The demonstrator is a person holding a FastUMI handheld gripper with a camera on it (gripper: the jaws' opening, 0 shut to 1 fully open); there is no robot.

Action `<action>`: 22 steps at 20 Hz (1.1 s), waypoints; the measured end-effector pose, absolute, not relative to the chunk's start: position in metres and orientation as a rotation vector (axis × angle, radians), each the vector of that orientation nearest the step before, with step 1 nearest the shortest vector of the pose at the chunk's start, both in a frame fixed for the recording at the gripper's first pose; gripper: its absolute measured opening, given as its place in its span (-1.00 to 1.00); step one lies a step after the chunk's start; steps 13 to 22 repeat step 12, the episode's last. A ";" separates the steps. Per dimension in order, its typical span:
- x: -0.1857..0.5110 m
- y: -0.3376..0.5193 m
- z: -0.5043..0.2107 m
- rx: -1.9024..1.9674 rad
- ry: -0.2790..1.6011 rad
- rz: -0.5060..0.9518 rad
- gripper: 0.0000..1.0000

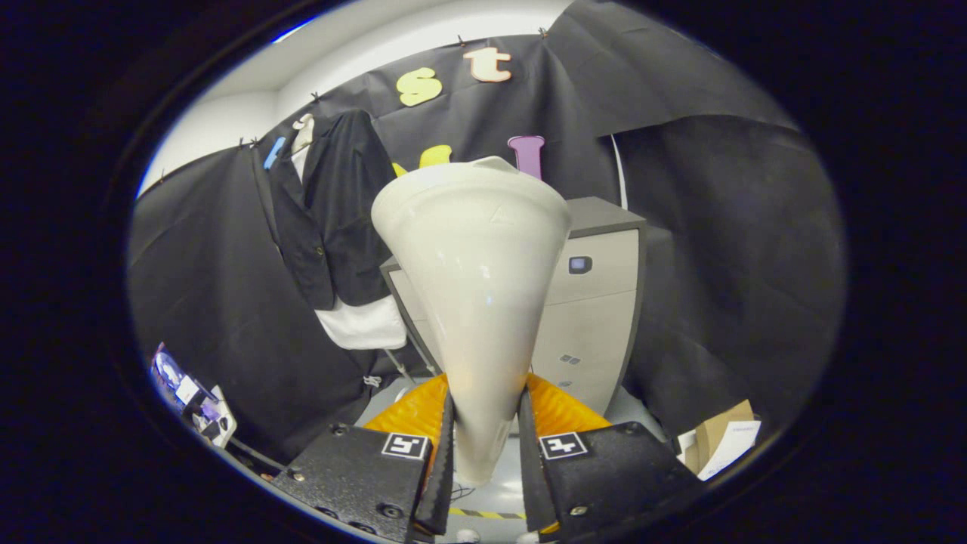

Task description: Iron the clothes twice with a garment steamer, once on the left side and once on the right side.

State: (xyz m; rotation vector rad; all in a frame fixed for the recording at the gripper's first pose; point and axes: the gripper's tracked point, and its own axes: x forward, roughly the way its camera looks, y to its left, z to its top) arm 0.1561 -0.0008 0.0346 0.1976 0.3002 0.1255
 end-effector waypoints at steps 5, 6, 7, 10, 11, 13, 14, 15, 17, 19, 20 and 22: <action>0.145 -0.006 0.028 0.187 0.304 0.123 -0.19; 0.143 -0.005 0.028 0.187 0.306 0.124 -0.19; 0.140 -0.006 0.027 0.188 0.301 0.127 -0.19; 0.136 -0.008 0.023 0.186 0.299 0.125 -0.19; 0.134 -0.010 0.021 0.189 0.298 0.123 -0.20; 0.135 -0.010 0.020 0.191 0.298 0.120 -0.19; 0.135 -0.010 0.020 0.191 0.298 0.120 -0.19; 0.135 -0.010 0.020 0.191 0.298 0.120 -0.19; 0.135 -0.010 0.020 0.191 0.298 0.120 -0.19; 0.135 -0.010 0.020 0.191 0.298 0.120 -0.19; 0.135 -0.010 0.020 0.191 0.298 0.120 -0.19; 0.135 -0.010 0.020 0.191 0.298 0.120 -0.19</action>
